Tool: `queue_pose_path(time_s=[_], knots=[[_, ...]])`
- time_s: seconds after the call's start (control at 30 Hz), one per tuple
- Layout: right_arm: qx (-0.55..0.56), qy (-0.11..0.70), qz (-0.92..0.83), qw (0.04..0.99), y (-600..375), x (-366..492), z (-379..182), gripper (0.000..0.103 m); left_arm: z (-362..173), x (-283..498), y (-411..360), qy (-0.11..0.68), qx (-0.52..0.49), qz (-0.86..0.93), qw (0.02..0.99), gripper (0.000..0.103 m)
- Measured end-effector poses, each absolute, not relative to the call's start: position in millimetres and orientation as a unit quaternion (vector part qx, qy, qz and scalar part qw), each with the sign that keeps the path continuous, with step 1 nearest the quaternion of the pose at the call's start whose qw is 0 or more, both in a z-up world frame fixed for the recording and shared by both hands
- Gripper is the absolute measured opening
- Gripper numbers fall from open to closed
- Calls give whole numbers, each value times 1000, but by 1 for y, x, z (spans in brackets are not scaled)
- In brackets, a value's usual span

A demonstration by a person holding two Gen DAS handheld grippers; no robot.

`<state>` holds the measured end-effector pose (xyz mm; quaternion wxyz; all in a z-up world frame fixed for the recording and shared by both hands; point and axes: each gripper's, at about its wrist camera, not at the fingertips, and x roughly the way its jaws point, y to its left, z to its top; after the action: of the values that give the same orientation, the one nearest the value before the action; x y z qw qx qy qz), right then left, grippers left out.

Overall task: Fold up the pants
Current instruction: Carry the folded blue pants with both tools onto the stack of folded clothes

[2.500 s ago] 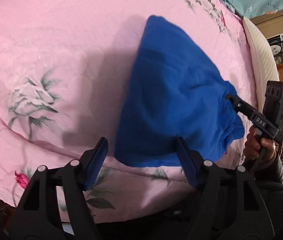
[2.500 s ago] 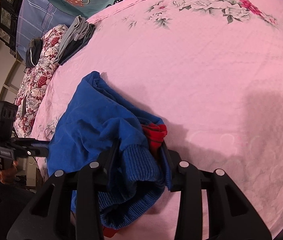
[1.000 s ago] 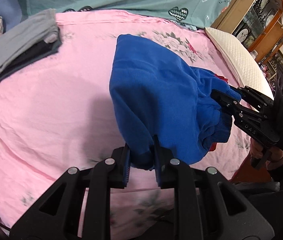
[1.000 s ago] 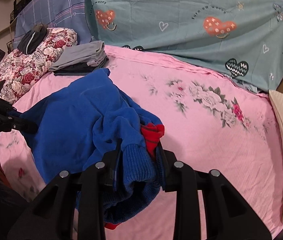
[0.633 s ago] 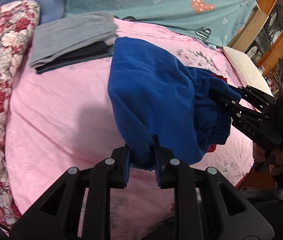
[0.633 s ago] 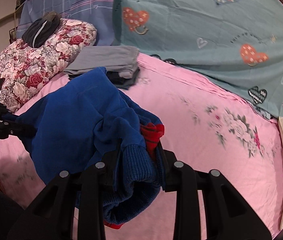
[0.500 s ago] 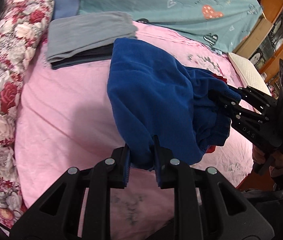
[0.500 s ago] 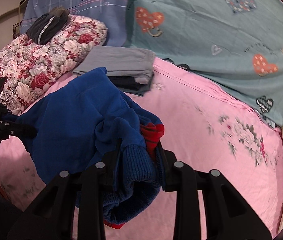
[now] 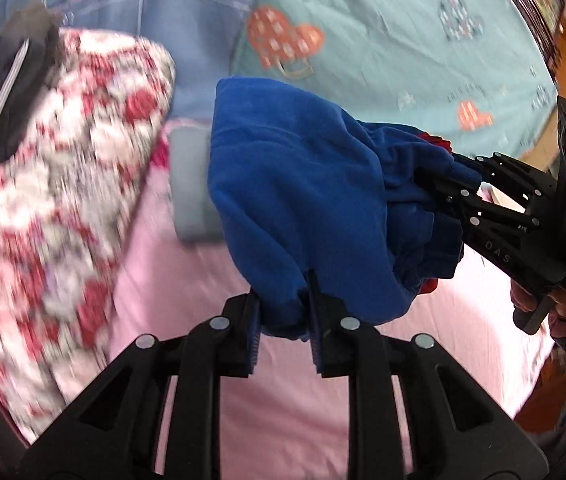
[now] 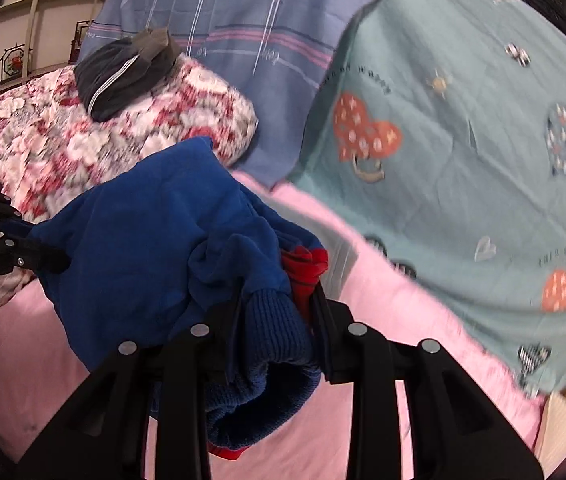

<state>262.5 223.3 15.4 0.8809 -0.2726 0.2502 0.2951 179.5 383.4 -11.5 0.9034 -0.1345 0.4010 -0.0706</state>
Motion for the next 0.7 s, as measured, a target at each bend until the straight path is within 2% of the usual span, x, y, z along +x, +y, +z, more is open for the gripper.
queue_pose_path(time_s=[0.13,0.27,0.5,0.6,0.7], knots=[[-283,245,312,873,249,318,21,31,-6,227,405,386,-149,-55,909,20],[-280,278,327,859,264,374,3,31,-25,270,419,396,-158,-53,903,20],[-241,370,345,828,259,455,-74,33,-111,323,437,447,-192,-45,873,23],[-176,387,364,829,245,477,-88,39,-134,328,445,445,-220,-51,867,34],[-155,373,379,833,241,480,-94,46,-141,327,447,437,-213,-38,873,50]])
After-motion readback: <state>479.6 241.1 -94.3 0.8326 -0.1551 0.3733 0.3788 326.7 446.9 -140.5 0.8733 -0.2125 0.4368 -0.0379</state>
